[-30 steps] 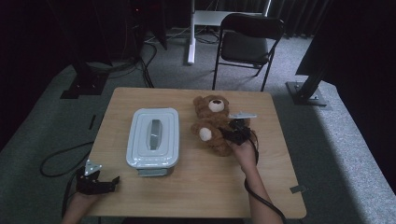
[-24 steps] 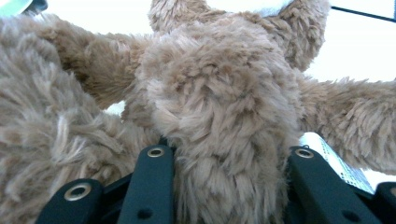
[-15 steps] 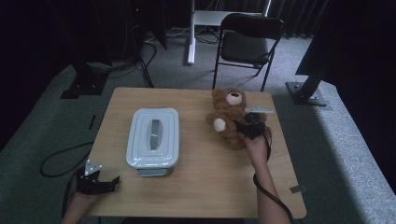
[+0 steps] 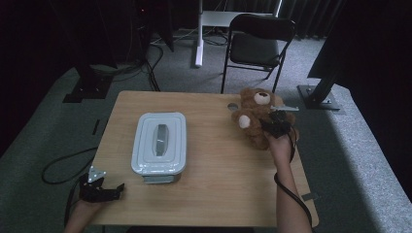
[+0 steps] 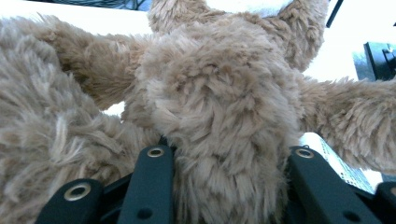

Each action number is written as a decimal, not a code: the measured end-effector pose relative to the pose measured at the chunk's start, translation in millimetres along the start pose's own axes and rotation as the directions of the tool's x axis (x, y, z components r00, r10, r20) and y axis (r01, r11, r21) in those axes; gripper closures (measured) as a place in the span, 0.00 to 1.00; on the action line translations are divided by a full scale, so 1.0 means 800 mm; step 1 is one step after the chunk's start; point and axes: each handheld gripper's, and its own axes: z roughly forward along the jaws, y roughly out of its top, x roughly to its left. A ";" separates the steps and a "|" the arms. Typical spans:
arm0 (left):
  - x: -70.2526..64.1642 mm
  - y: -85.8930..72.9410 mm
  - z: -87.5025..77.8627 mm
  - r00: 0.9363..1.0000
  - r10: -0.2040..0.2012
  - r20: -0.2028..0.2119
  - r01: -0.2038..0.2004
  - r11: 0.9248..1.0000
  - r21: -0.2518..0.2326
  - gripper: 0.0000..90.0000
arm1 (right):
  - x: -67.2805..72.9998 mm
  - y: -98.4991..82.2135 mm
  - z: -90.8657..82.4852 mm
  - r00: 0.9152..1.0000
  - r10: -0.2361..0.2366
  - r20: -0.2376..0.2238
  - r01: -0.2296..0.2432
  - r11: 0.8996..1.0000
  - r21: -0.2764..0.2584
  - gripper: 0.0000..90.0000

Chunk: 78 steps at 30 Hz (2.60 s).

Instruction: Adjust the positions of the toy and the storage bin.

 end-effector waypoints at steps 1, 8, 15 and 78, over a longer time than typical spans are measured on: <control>0.000 0.000 0.000 1.000 -0.001 0.000 0.001 1.000 -0.001 0.00 | -0.003 0.000 0.003 1.000 0.003 0.007 -0.003 1.000 0.005 0.74; 0.000 0.000 0.000 1.000 -0.001 0.000 0.001 1.000 0.000 0.01 | -0.019 0.002 0.022 0.999 0.017 0.051 -0.019 0.999 0.036 0.74; 0.000 0.000 0.000 1.000 0.002 0.001 -0.002 1.000 0.001 0.01 | -0.029 -0.009 0.046 0.998 0.029 0.053 -0.034 0.994 0.108 0.71; 0.004 0.099 0.032 0.996 0.059 0.071 -0.052 0.993 -0.103 0.00 | 0.235 -0.039 0.081 0.923 -0.167 -0.347 0.191 0.981 0.036 0.15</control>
